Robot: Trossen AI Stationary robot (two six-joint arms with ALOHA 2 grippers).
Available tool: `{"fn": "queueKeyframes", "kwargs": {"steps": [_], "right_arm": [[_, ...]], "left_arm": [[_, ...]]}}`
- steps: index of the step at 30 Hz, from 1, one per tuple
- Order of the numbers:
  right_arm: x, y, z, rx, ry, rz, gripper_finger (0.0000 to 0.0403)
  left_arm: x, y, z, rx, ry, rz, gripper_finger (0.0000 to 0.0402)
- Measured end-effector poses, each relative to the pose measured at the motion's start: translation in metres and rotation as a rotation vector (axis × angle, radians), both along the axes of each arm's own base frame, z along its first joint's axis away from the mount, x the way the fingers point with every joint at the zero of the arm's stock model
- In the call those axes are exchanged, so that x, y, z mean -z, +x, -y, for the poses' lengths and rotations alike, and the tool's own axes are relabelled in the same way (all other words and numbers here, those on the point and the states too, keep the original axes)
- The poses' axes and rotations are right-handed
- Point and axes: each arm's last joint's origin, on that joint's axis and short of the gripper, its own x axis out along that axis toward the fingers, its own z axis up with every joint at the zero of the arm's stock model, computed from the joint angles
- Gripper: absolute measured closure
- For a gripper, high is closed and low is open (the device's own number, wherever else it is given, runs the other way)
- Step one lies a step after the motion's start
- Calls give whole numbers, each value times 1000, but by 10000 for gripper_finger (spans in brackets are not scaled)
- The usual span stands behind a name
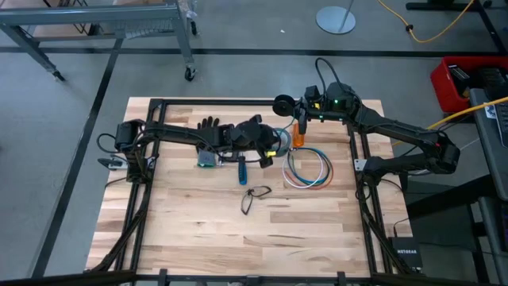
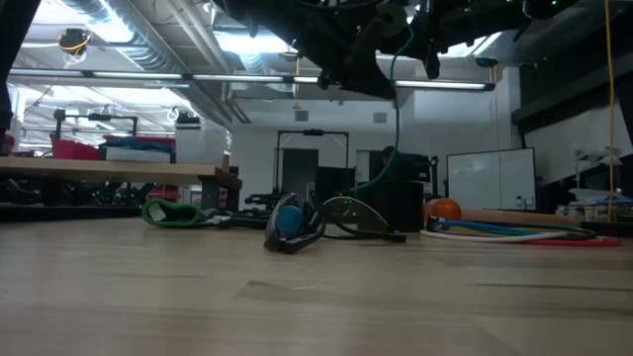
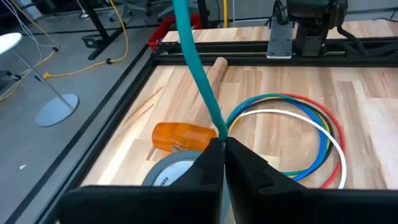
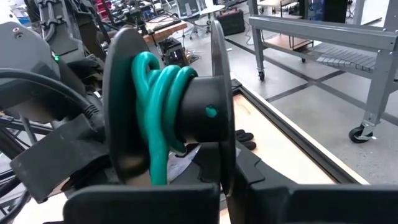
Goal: Coil cords
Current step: Coil the green wire onto the spool
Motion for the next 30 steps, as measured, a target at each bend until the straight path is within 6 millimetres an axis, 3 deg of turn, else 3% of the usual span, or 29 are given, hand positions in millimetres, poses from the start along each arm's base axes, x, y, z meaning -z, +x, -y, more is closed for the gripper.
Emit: {"fn": "queueKeyframes", "kwargs": {"steps": [14,30], "right_arm": [[-1,0,0,2,-5,7,402],[-4,0,2,47,-61,32,402]], "left_arm": [[-2,1,1,20,38,11,289],[-4,3,9,109,22,36,304]]}}
